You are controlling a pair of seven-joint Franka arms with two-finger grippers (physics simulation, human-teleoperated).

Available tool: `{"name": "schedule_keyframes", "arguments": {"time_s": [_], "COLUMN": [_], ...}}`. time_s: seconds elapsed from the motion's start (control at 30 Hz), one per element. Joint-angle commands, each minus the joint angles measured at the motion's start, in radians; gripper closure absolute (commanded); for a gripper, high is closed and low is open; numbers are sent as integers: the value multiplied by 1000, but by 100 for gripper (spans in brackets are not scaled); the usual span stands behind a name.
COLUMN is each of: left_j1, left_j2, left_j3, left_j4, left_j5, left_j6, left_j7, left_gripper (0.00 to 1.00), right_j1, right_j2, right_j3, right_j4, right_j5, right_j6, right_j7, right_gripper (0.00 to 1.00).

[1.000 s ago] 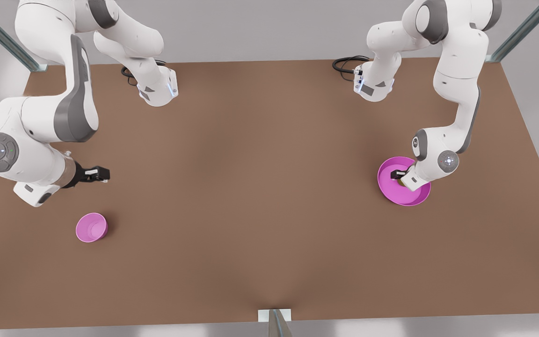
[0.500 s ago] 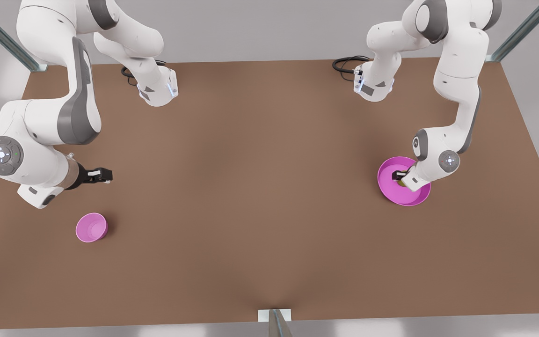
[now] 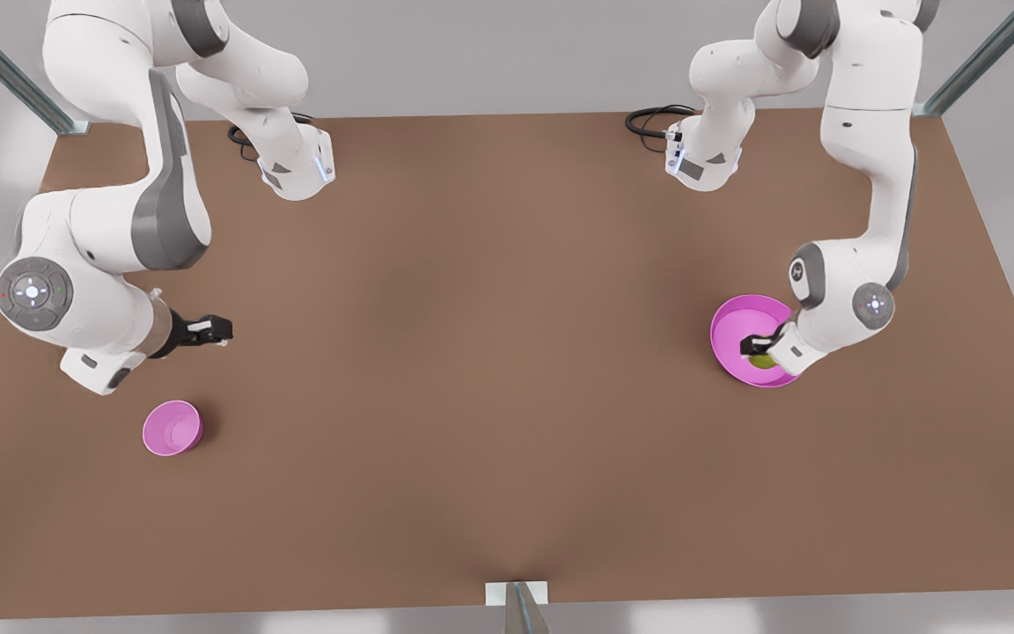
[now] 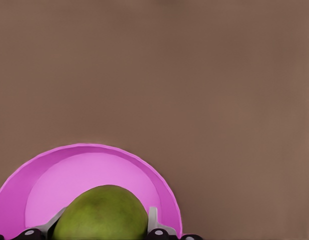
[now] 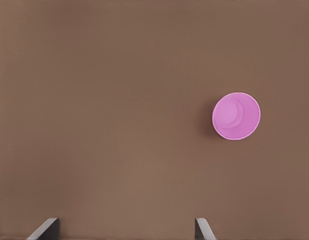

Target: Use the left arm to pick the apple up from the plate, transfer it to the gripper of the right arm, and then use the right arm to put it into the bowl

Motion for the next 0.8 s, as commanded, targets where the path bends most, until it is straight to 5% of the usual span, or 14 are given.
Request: {"name": "schedule_keyframes", "arguments": {"time_s": [0.0,0.2,0.3,0.5,0.77], "left_j1": [-8,-29,-32,-78,-104], "left_j2": [-1,214,539,680,732], "left_j3": [-55,-281,-463,-529,-534], "left_j4": [64,604,952,991,1015], "left_j5": [-97,-292,-453,-800,-953], "left_j6": [-169,-607,-600,-422,-297], "left_j7": [-38,-208,-215,-153,-75], "left_gripper": [31,31,31,32,33], "right_j1": [44,27,-59,-59,-134], "right_j2": [63,426,538,631,660], "right_j3": [41,127,276,362,476], "right_j4": [11,198,215,215,156], "right_j5": [18,626,776,784,822], "right_j6": [76,288,414,701,682], "right_j7": [-105,-810,-1144,-1562,-1587], "right_gripper": [0,0,0,0,0]}}
